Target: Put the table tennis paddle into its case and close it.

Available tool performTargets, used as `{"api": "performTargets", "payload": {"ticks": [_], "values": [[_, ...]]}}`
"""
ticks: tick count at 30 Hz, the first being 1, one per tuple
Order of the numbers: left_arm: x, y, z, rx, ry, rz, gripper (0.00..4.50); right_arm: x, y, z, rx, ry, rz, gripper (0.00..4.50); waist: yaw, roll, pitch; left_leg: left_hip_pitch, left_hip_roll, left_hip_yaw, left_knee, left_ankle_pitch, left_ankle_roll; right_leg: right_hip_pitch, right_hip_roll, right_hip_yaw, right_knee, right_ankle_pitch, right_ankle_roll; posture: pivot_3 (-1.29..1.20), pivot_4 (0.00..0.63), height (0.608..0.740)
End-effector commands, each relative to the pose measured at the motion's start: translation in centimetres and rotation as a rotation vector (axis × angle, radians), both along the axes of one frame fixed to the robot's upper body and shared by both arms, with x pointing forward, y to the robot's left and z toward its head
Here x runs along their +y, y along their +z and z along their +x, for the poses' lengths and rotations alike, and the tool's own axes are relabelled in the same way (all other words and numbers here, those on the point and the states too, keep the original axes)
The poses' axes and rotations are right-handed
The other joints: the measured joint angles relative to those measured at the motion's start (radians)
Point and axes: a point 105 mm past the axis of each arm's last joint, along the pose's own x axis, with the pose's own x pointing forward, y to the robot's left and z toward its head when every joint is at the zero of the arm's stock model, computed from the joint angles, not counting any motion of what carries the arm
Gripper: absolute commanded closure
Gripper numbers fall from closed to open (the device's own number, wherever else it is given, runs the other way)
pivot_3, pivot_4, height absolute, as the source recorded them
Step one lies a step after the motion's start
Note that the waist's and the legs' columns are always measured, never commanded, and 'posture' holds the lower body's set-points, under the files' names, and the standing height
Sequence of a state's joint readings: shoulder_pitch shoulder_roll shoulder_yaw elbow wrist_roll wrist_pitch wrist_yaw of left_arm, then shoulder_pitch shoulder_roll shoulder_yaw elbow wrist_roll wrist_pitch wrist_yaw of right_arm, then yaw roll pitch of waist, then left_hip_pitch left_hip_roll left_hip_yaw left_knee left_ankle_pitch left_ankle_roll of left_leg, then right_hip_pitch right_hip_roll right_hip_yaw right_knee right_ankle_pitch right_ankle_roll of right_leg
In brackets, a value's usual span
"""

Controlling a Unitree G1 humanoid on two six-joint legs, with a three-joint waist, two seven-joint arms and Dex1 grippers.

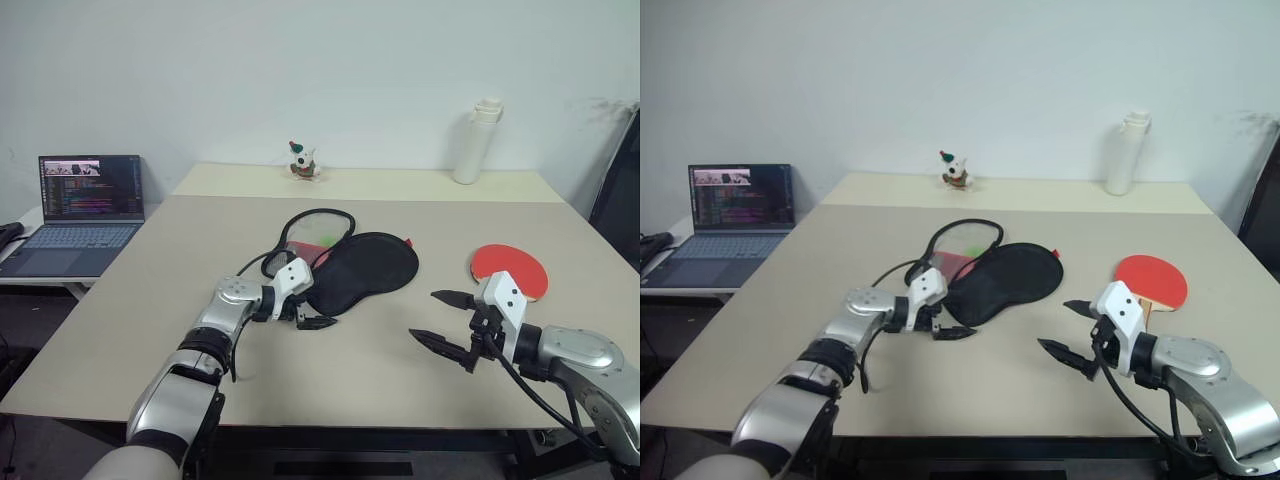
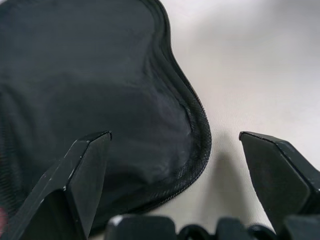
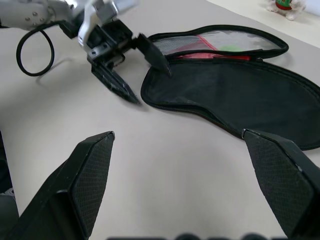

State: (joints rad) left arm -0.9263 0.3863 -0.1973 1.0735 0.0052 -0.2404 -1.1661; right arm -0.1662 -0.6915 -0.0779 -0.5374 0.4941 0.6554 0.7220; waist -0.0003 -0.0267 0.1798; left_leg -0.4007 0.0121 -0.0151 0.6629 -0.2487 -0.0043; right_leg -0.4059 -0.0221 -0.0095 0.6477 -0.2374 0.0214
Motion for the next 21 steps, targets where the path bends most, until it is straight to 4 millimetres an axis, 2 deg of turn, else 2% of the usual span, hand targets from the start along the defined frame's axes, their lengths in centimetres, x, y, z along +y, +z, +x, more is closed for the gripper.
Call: {"api": "performTargets", "payload": {"ticks": [1,3,6,15,17,19,21], "values": [[-0.3,0.1,0.3,-0.017,-0.01,0.022,0.04,0.4,0.9,-0.4,-0.038,0.015,0.013,0.0,-0.001,0.0,0.0,0.0,0.0,0.0,0.0,0.0,0.0,0.0,0.0,0.0,0.0,0.0,0.0,0.0,0.15,0.74],[-0.5,-0.2,0.2,-0.002,-0.012,0.023,0.04,0.4,0.9,-0.4,-0.038,0.013,0.014,0.0,0.0,0.0,0.0,0.0,0.0,0.0,0.0,0.0,0.0,0.0,0.0,0.0,0.0,0.0,0.0,0.0,0.15,0.74],[-0.6,-0.8,-0.2,0.033,-0.022,0.019,0.61,0.5,0.9,-0.4,-0.038,0.01,0.017,0.0,0.0,0.0,0.0,0.0,0.0,0.0,0.0,0.0,0.0,0.0,0.0,0.0,0.001,0.0,0.0,0.0,0.15,0.74],[-0.3,-1.3,-0.8,0.076,-0.024,-0.022,3.93,0.0,0.9,-0.3,-0.04,-0.01,0.012,0.0,-0.001,0.0,0.0,0.001,0.0,0.0,0.001,0.0,0.0,0.0,0.0,0.0,0.002,0.0,0.0,0.0,0.15,0.74],[-0.3,-1.2,-0.7,0.08,-0.014,-0.039,4.47,0.0,0.9,-0.3,-0.04,-0.012,0.011,0.0,-0.002,0.0,0.0,0.001,0.0,0.0,0.001,0.0,0.0,0.0,0.0,0.0,0.002,0.0,0.0,0.0,0.15,0.74],[-0.8,-0.8,-1.0,0.085,-0.027,-0.077,4.47,-0.3,1.0,-0.3,-0.042,-0.019,0.01,0.0,-0.002,0.0,0.0,0.001,0.0,-0.001,0.001,0.0,0.0,0.0,0.0,0.0,0.002,0.0,0.0,0.0,0.15,0.74],[-1.9,-0.2,-2.3,0.11,-0.08,-0.138,4.47,-0.5,1.0,-0.2,-0.044,-0.028,0.008,0.0,-0.002,0.0,0.0,0.001,0.001,-0.001,0.001,0.0,0.0,0.0,0.0,0.0,0.002,0.0,0.0,0.0,0.15,0.74]]}}
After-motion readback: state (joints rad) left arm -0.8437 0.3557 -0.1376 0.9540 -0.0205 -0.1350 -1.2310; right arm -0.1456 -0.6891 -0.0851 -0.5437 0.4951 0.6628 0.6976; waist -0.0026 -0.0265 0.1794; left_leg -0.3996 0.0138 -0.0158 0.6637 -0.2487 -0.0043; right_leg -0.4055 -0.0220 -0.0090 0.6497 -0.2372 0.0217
